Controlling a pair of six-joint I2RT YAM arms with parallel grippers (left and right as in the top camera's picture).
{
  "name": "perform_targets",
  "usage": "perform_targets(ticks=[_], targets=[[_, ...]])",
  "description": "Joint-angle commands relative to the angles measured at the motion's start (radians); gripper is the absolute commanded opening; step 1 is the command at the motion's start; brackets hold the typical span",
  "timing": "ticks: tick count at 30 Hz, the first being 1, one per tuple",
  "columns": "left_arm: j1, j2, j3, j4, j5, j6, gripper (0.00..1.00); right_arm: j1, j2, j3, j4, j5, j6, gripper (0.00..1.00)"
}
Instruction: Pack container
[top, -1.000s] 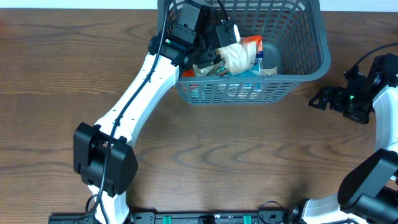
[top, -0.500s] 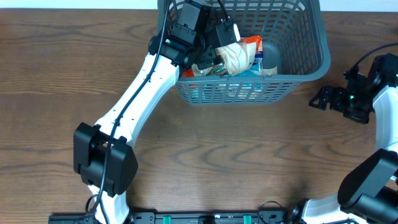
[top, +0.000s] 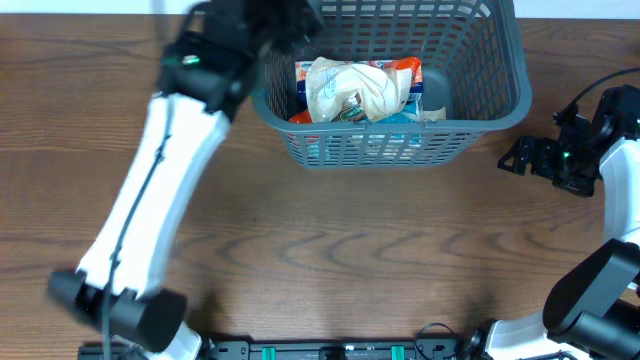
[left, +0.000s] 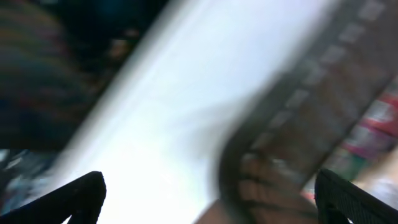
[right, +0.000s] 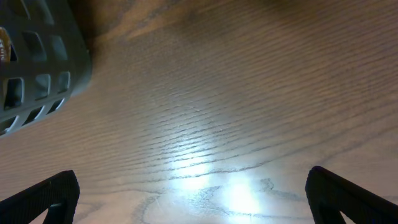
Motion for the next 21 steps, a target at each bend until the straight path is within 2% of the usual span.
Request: perform_targets(ticks=[1,3,8,12,15,21], targets=[[0.058,-0.072,0.023,-0.034,-0.142,-0.092,0.98,0.009,-0.005,0.002,0.003,0.0,-0.015,0.99],[0.107,-0.108,0.023,-0.092,-0.168,-0.162,0.99,0.009,-0.006,0.003,0.007,0.0,-0.015,0.99],[0.288,-0.186,0.023,-0.249,-0.172,-0.453,0.99,0.009,-0.034,0.037,0.084,0.0,-0.024,0.99],[0.418,-0.191,0.008,-0.339,-0.167,-0.533,0.98,0.01,-0.085,0.045,0.253,0.011,-0.056,0.99],[0.498,-0.194,-0.062,-0.337,-0.074,-0.575,0.99,0.013,-0.134,0.045,0.377,0.05,-0.056,0.99],[0.563,-0.253,-0.277,-0.266,-0.006,-0.697,0.99,0.045,-0.246,0.044,0.417,0.168,-0.045,0.99]])
